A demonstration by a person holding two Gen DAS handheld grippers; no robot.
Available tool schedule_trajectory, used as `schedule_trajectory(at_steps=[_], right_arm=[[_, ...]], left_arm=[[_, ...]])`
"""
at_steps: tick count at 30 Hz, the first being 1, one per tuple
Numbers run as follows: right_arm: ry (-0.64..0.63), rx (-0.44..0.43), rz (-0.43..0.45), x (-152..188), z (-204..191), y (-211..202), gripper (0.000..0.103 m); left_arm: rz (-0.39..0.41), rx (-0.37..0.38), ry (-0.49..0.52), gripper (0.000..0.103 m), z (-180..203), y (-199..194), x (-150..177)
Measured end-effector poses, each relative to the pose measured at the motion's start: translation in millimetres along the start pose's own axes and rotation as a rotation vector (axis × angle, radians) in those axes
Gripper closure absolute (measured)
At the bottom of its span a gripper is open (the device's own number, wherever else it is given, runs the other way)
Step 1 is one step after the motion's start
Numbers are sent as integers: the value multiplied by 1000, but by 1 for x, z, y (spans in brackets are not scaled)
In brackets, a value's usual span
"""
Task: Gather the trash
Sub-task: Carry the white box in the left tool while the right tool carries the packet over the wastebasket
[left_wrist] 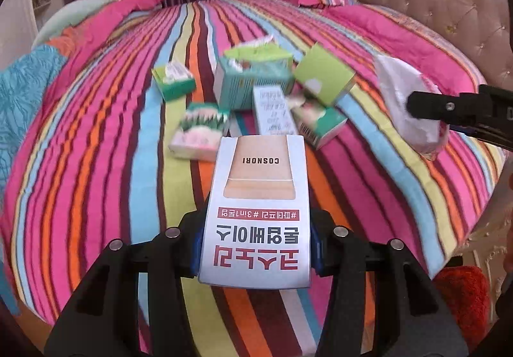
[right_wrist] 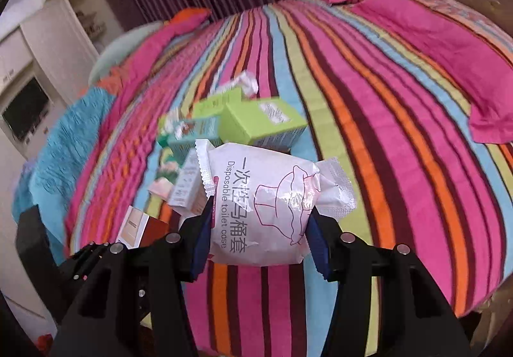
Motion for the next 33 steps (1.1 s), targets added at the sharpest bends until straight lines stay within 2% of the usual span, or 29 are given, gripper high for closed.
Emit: schedule_trajectory(at_steps=[5, 10, 25, 33], right_arm=[[7, -11, 31, 6, 2, -29, 53], [-12, -32, 23, 31, -2, -43, 53], [-12, -106, -100, 118, -18, -57, 53], [25, -154, -180, 165, -29, -57, 53]], left_arm=[[34, 26, 16, 55, 1, -28, 3], [4, 48, 28, 55, -2, -45, 30], [-123, 54, 33, 55, -19, -74, 144], [-192, 76, 5, 55, -17, -74, 188]])
Point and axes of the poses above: each gripper's, at about its wrist camera, not at the fingertips, and y roughly the way its jaws point, z to its right, x to its underside, the point moved 2 cm from there along y, roughly the way its jaws point, and after that the axes turned 6 degrees about -y, right-handed, at the moved point
